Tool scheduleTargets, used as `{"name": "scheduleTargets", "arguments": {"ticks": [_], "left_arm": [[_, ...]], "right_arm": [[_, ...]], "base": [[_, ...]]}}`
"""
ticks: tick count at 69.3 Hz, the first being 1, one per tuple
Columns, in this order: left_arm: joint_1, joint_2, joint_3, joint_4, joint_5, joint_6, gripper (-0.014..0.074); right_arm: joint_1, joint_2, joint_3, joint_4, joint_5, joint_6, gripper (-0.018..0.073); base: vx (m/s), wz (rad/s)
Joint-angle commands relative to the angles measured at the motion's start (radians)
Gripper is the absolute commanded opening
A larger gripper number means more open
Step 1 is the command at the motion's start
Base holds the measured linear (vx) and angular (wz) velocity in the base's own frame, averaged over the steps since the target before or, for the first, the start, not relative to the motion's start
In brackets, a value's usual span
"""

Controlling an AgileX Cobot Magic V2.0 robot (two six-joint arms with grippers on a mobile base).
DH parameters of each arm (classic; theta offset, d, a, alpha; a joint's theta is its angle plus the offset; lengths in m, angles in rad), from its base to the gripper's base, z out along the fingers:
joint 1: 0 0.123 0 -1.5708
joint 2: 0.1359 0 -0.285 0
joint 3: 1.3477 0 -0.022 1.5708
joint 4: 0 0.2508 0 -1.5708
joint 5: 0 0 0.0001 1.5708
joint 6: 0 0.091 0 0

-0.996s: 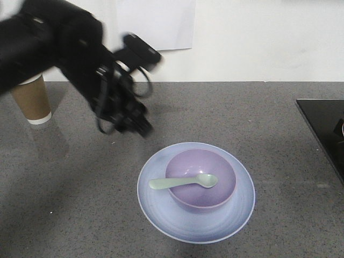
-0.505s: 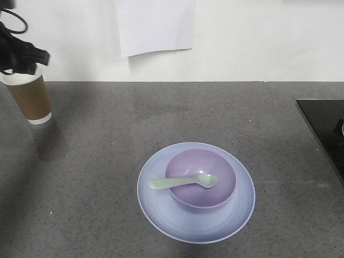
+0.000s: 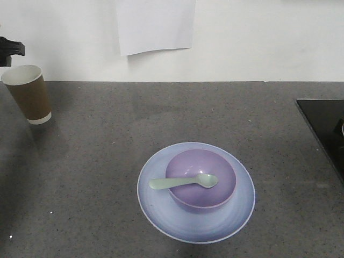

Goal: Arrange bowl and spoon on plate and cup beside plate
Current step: 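Lower the left gripper onto the brown paper cup rim and grip it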

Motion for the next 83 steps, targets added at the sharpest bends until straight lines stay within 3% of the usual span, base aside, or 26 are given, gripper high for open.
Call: {"name": "scheduleTargets", "arguments": {"ticks": [1, 28, 83], "left_arm": [[0.014, -0.020, -0.034, 0.003, -0.076, -0.013, 0.0426], [0.029, 0.047, -0.035, 0.003, -0.200, -0.014, 0.0426], [0.057, 0.144, -0.045, 0.003, -0.235, -0.014, 0.0426]], "right_arm": [[-0.001, 0.004, -0.023, -0.004, -0.052, 0.002, 0.0538], [-0.001, 0.004, -0.023, -0.004, -0.054, 0.002, 0.0538], [-0.001, 0.004, -0.023, -0.004, -0.052, 0.002, 0.0538]], "base": [[0.00, 0.00], [0.00, 0.00], [0.00, 0.00]]}}
